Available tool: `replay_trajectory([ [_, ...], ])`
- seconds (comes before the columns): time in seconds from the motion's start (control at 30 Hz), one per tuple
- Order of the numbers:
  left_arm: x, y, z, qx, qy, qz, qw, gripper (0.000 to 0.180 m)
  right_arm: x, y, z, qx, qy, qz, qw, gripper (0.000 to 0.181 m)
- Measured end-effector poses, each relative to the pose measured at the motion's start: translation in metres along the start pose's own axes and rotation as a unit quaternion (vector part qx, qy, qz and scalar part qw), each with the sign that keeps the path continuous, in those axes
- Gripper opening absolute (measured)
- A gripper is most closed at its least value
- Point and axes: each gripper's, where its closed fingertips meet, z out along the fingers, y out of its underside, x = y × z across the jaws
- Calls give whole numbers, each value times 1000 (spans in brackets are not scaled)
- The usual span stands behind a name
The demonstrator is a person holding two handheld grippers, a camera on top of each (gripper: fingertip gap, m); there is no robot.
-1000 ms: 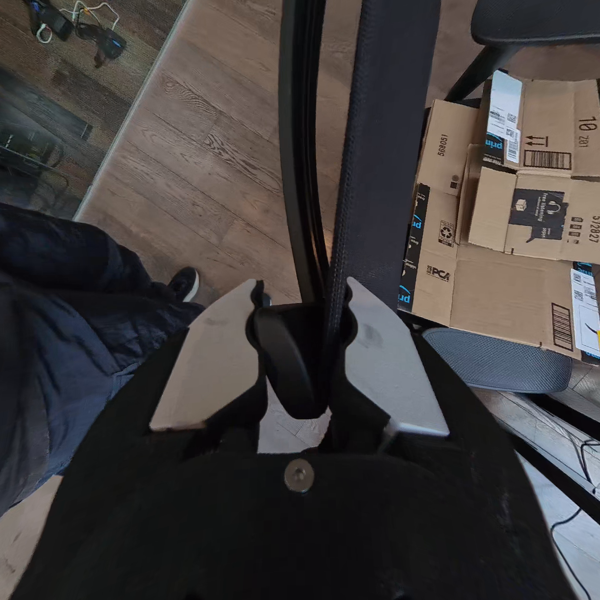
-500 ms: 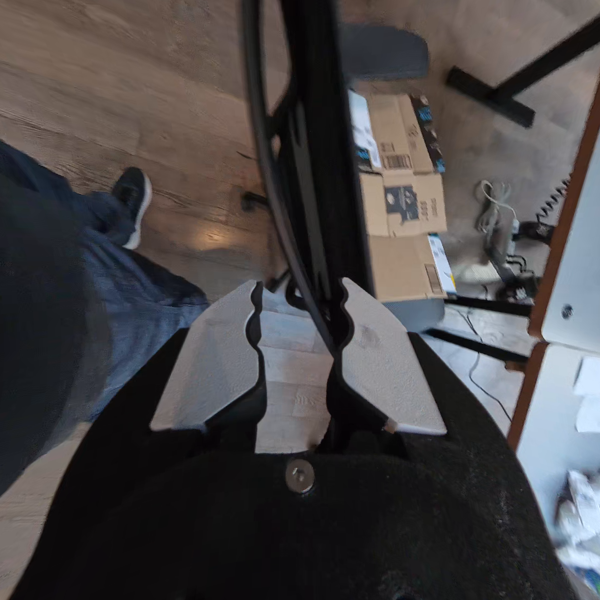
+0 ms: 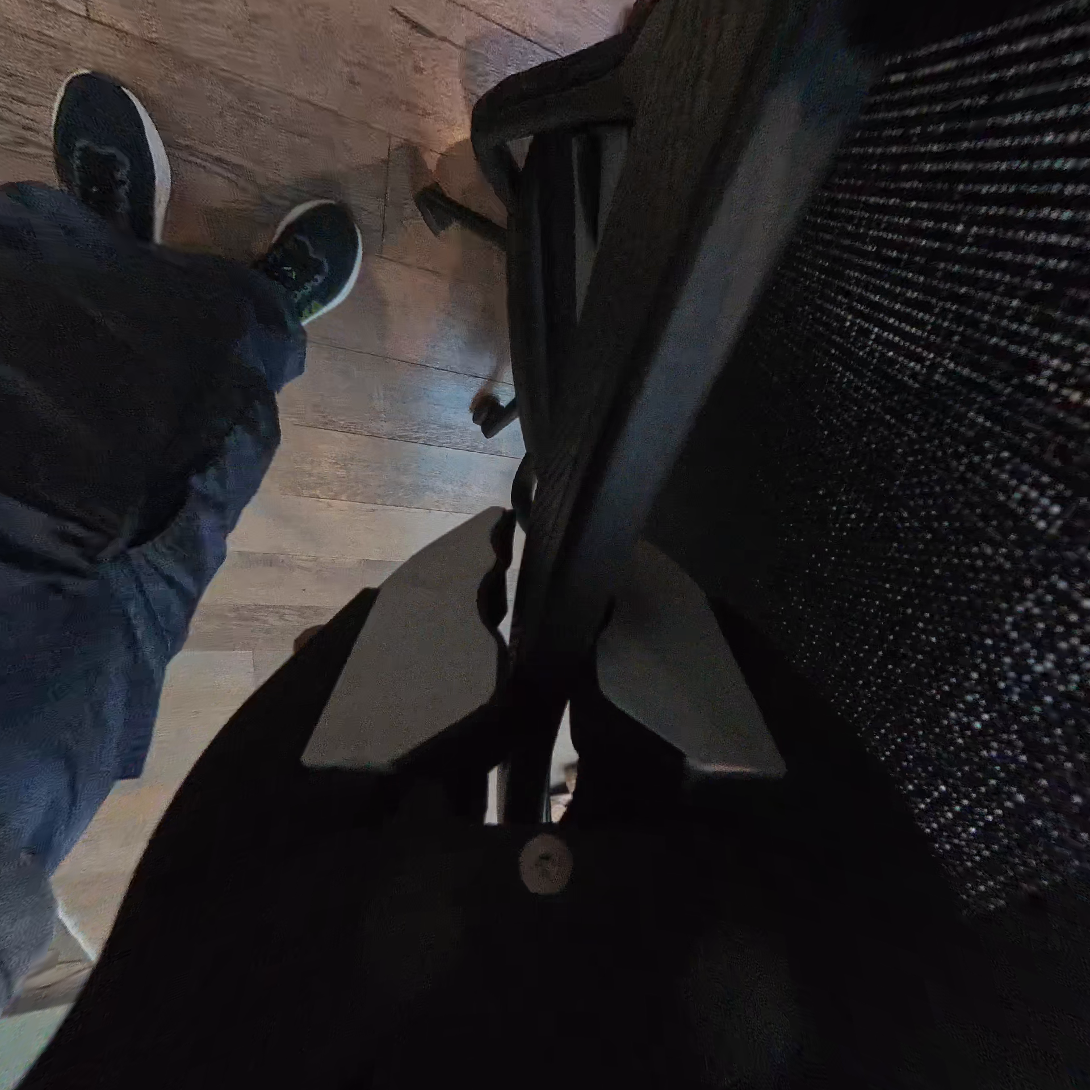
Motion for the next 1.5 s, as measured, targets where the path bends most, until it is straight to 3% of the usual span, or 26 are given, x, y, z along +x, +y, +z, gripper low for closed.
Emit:
replay_trajectory([
  [0.3,-5,12,23,-75,-16,-53,996,12,71,-74,13,23,-32,123,992,21],
  [0.53,47,-134,7,-36,-30,-38,998,12,187,-122,41,13,-59,239,969,25],
  [0.8,172,-362,6,-31,-55,114,991,14,287,-107,71,-16,-57,307,950,31],
  [0.97,226,-475,35,-74,-65,174,980,24,293,-90,62,-44,-87,368,925,89],
  [1.1,247,-550,53,-138,-93,221,961,30,300,-74,27,-73,-17,359,930,91],
  [1.17,256,-589,61,-162,-96,233,954,31,305,-79,12,-78,0,357,931,76],
  [1.27,265,-652,71,-199,-102,250,942,32,323,-111,-2,-88,11,359,929,75],
  [1.5,329,-811,61,-212,-74,259,939,33,443,-299,1,73,-77,430,897,75],
])
